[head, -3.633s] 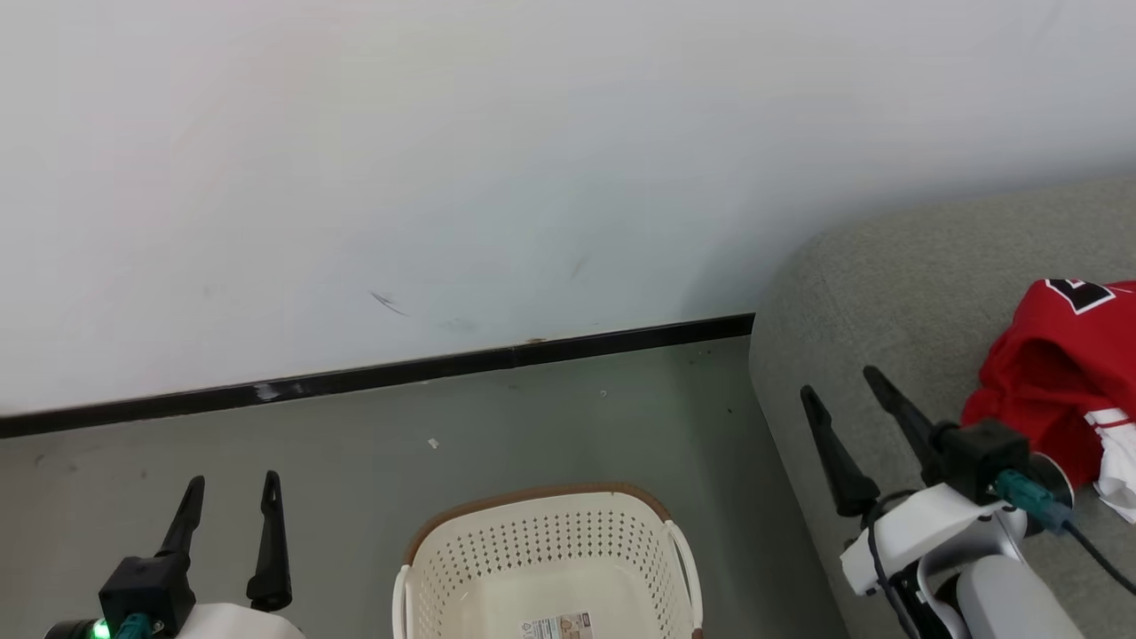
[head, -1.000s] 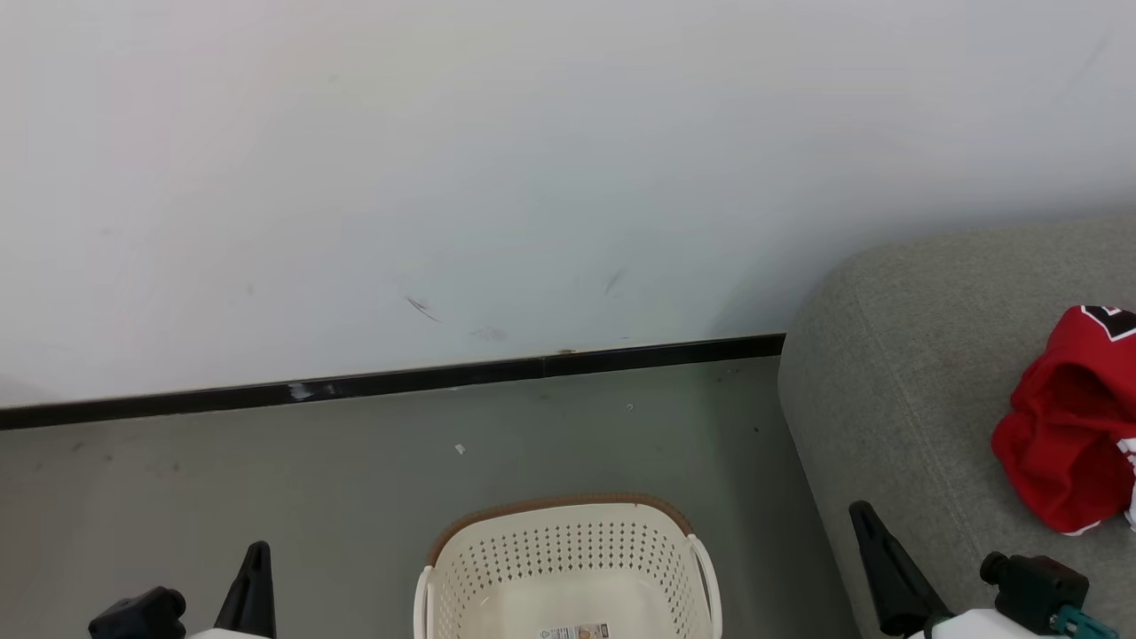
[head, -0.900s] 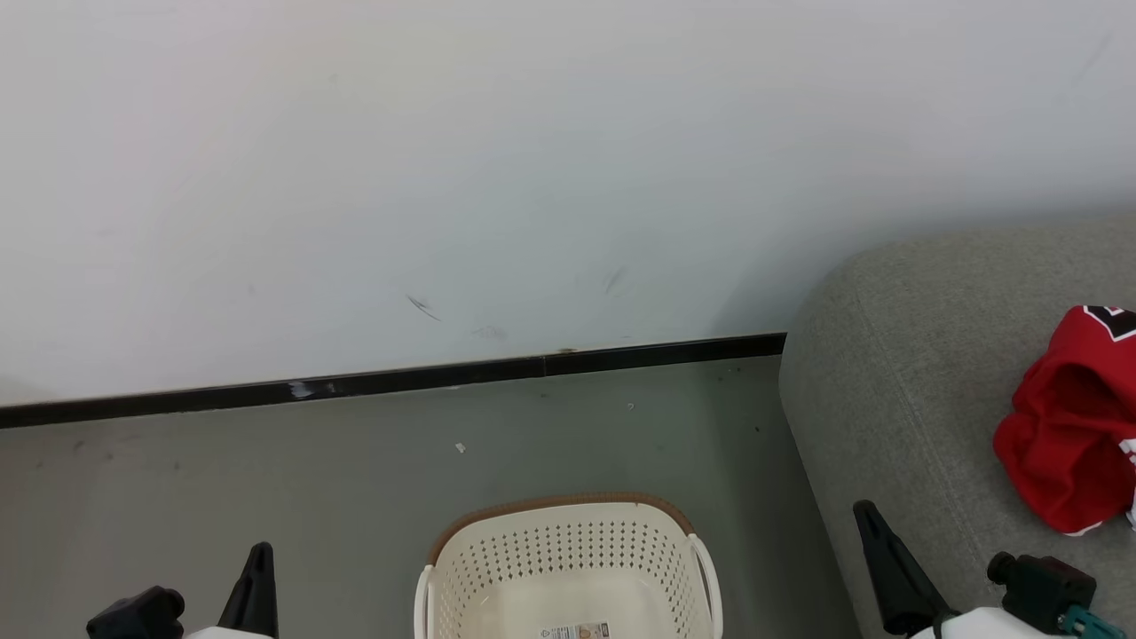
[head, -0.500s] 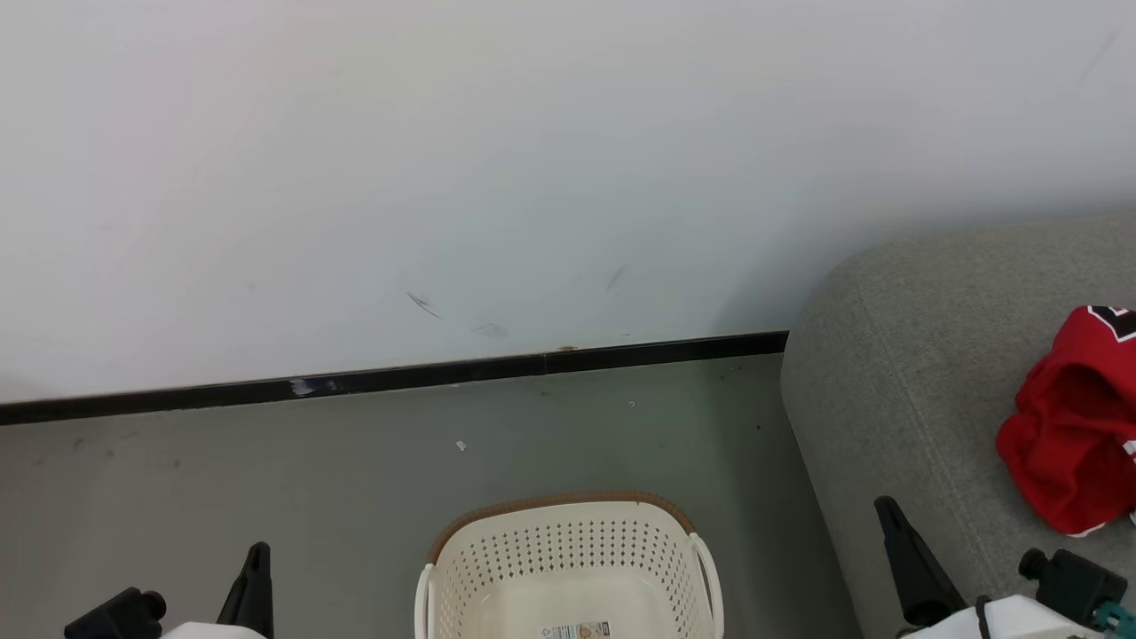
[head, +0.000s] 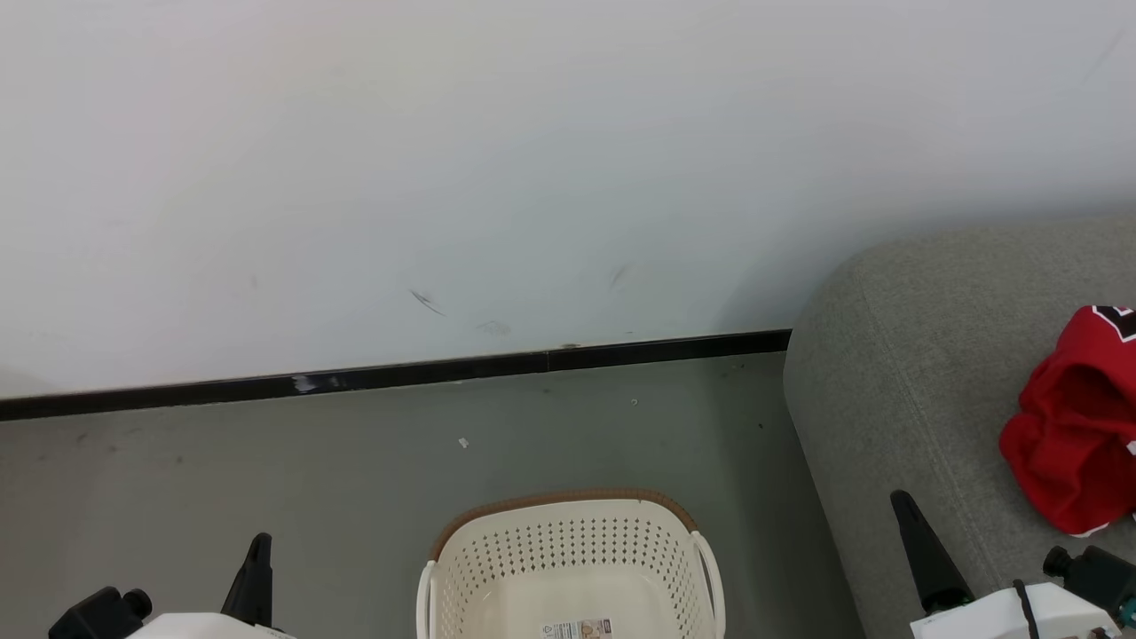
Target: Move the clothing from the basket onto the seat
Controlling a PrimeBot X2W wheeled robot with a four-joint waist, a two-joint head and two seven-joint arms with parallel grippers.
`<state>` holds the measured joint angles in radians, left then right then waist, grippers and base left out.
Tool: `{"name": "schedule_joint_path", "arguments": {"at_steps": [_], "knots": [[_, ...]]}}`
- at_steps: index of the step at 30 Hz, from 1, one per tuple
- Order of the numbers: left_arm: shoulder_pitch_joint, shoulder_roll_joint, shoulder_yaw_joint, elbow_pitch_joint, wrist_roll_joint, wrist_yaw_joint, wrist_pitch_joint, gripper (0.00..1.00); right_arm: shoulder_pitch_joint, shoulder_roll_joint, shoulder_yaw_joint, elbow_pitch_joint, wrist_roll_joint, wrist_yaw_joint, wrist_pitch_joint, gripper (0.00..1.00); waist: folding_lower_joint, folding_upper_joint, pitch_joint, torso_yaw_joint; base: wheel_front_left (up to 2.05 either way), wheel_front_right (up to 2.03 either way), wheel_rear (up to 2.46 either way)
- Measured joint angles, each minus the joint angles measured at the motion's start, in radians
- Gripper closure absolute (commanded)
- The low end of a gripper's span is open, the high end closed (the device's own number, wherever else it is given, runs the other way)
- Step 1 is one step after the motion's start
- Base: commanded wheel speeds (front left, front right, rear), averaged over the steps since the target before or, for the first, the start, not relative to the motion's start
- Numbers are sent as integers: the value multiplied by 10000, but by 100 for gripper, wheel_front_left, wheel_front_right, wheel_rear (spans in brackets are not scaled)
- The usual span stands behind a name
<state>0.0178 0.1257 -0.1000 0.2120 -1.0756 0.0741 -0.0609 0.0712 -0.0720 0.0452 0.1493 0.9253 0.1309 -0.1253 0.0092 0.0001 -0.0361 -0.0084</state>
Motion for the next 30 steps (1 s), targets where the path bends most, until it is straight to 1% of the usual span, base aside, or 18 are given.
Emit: {"name": "schedule_joint_path", "arguments": {"at_steps": [8,13,23,30], "knots": [[-127,-134,299,46,-876,-343,303,100,-254,-100,-40,244,1342,-2,171,100,-55,0,94,15,0,0,0],[-179,-276,477,84,-1444,-525,487,100,-419,-209,-77,305,2171,-2,330,100,-73,0,152,23,0,0,0],[-318,-403,865,194,-2562,-890,823,100,-616,-274,-217,550,3837,-2,612,100,-83,0,238,41,0,0,0],[-374,-596,1095,255,-3336,-1137,1053,100,-856,-347,-272,621,5001,-2,740,100,-85,0,283,54,0,0,0]]}}
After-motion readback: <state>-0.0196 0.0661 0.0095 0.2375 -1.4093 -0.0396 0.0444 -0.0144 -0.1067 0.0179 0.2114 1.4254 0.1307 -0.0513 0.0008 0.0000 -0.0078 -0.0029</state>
